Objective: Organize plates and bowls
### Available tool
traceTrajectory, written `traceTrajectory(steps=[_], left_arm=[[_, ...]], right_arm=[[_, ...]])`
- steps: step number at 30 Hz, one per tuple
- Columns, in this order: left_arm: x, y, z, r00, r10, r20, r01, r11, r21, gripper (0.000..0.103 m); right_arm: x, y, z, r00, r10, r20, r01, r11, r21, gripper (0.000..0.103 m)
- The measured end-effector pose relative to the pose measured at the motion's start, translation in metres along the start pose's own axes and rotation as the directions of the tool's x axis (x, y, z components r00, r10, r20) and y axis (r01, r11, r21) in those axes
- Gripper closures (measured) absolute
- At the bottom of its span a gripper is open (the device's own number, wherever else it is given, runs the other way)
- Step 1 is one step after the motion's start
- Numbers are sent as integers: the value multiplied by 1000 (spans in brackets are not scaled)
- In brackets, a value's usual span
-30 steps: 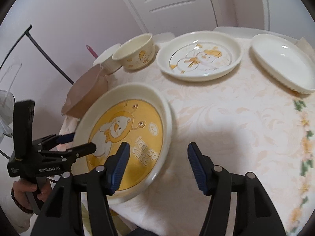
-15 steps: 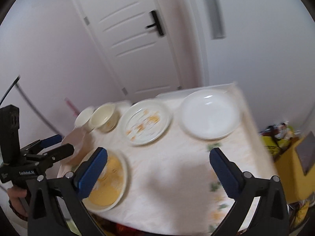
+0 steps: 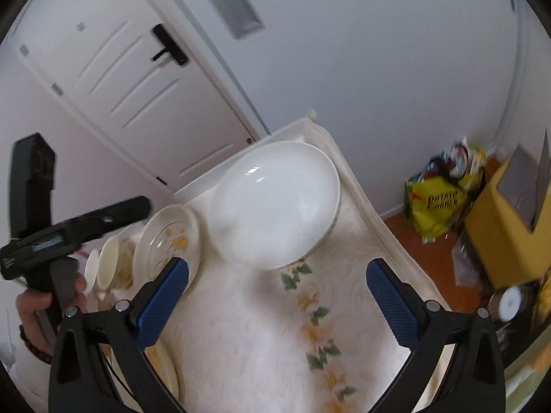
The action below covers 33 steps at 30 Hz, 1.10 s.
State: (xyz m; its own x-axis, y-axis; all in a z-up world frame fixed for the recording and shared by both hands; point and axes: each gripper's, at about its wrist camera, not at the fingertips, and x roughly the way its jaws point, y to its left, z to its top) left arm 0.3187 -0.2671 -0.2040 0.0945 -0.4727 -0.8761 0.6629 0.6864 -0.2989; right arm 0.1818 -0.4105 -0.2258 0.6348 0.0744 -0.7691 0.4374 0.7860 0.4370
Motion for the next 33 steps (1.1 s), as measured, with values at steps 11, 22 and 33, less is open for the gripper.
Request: traceTrajectory(steps=[11, 22, 33], left_arm=[[79, 29, 30, 992, -11, -124, 10, 1000, -7, 57], [96, 23, 36, 989, 59, -136, -53, 997, 48, 83], [74, 0, 24, 992, 109, -62, -104, 991, 80, 83]], right_arm=[[82, -37, 18, 997, 1, -83, 11, 991, 136, 55], [93, -44, 20, 995, -59, -77, 71, 985, 156, 88], [79, -44, 20, 999, -39, -37, 43, 992, 120, 88]])
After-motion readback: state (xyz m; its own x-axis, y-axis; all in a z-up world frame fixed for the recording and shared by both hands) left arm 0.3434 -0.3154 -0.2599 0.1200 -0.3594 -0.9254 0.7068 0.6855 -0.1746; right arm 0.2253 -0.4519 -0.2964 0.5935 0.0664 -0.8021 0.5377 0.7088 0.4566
